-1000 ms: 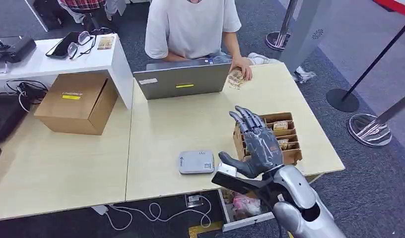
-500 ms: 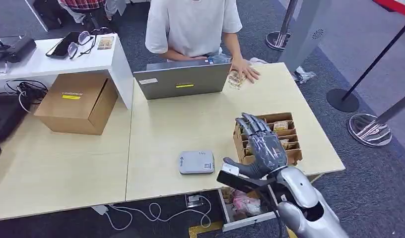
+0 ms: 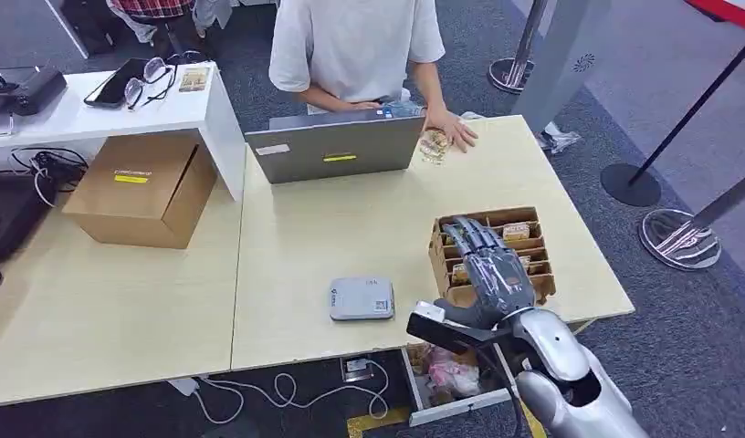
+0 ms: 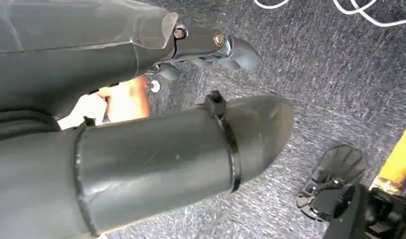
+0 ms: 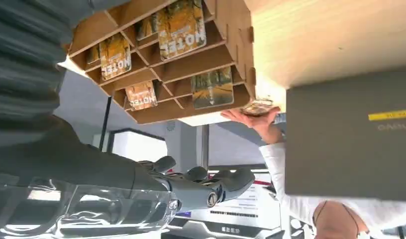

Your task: Pass the card to the sensor for recognition and then transmit it.

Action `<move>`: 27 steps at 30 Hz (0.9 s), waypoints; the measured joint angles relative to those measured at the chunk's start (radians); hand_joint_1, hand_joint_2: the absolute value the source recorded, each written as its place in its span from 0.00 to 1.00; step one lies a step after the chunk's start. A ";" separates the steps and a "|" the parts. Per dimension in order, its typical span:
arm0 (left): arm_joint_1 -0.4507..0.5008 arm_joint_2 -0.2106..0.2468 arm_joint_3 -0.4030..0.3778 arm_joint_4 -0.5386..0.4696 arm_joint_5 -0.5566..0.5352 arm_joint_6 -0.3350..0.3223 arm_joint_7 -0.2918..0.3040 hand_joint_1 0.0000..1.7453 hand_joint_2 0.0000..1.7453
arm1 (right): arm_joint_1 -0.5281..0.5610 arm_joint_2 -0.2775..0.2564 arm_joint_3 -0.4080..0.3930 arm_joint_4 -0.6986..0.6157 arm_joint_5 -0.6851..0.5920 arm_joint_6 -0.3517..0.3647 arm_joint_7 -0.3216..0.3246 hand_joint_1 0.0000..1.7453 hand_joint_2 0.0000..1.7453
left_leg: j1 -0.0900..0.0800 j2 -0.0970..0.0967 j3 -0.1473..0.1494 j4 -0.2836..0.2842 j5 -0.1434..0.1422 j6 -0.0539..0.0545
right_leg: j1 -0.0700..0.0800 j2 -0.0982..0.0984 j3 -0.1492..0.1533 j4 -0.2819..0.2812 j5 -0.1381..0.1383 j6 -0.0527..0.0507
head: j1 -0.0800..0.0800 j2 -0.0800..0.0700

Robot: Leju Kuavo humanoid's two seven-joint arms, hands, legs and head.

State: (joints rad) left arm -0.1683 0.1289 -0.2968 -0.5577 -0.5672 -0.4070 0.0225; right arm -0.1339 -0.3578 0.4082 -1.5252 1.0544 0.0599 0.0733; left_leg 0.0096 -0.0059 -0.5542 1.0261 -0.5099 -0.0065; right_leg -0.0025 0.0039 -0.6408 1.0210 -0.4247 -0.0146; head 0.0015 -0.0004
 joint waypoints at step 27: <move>0.009 -0.003 0.036 -0.006 0.008 0.008 0.009 0.00 0.00 | -0.238 -0.098 0.096 0.198 -0.048 0.185 -0.041 0.00 1.00 | 0.000 -0.001 0.000 0.000 0.000 0.000 | 0.000 -0.001 0.000 0.000 0.000 0.000 | 0.000 0.000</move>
State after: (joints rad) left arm -0.1590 0.1259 -0.2605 -0.5638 -0.5592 -0.3990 0.0313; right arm -0.3723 -0.4563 0.5039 -1.3268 1.0063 0.2449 0.0324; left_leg 0.0095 -0.0066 -0.5547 1.0261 -0.5098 -0.0064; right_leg -0.0028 0.0033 -0.6407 1.0213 -0.4246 -0.0146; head 0.0015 -0.0004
